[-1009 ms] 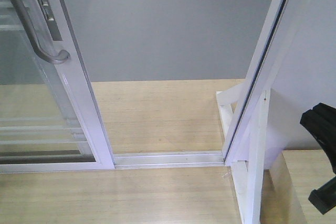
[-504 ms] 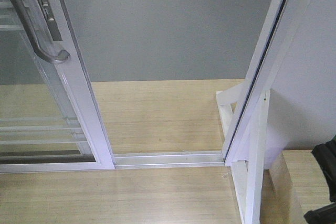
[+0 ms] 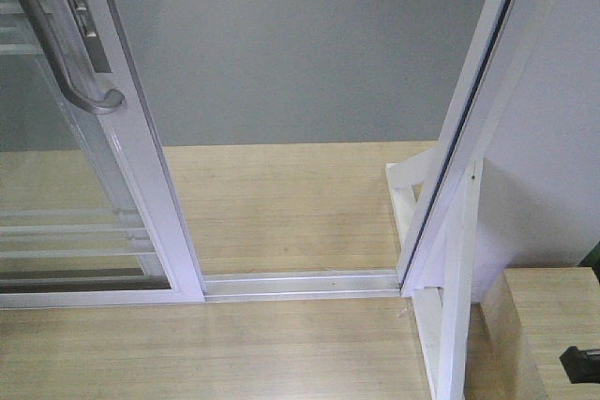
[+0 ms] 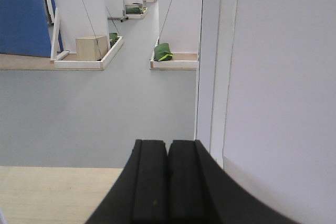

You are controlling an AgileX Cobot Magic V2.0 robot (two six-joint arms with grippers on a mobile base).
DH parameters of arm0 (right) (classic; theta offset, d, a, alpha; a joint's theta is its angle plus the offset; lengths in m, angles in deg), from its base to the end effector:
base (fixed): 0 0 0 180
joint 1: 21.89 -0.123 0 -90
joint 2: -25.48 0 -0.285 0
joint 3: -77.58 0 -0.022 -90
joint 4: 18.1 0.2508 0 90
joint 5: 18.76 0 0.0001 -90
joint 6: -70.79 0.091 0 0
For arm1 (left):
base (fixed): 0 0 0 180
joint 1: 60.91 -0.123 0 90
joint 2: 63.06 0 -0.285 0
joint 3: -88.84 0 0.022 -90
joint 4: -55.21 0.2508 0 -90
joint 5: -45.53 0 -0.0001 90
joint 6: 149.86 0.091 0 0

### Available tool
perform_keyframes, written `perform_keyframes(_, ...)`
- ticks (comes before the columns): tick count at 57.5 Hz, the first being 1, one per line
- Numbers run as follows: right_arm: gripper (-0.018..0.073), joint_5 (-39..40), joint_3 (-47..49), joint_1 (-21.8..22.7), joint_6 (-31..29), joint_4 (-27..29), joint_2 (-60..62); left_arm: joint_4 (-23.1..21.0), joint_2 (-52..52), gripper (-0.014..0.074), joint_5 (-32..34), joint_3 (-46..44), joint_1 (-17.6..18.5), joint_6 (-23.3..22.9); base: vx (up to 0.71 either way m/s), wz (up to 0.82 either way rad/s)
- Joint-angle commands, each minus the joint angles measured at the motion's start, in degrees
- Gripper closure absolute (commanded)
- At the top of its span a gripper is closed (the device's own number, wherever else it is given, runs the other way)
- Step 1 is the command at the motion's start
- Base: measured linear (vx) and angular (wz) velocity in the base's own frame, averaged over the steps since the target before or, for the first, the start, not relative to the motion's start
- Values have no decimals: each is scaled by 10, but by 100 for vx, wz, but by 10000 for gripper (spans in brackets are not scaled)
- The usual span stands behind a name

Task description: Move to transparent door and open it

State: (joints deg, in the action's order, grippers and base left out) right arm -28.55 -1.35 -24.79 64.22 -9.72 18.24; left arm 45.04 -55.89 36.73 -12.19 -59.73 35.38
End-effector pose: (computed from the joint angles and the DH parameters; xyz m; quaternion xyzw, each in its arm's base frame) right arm 0.0563 0.0051 0.1882 -0.0161 0.7421 0.0360 0.6691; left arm 0.0566 -0.0036 0.1897 -0.0142 0.7360 -0.0453 0.6753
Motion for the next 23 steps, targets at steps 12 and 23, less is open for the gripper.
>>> perform_keyframes(12, 564, 45, -2, 4, 2, 0, 9, -7, -3, 594, 47, 5, 1, 0, 0, 0)
perform_keyframes(23, 564, 45, -2, 4, 2, 0, 9, -7, -3, 594, 47, 5, 1, 0, 0, 0)
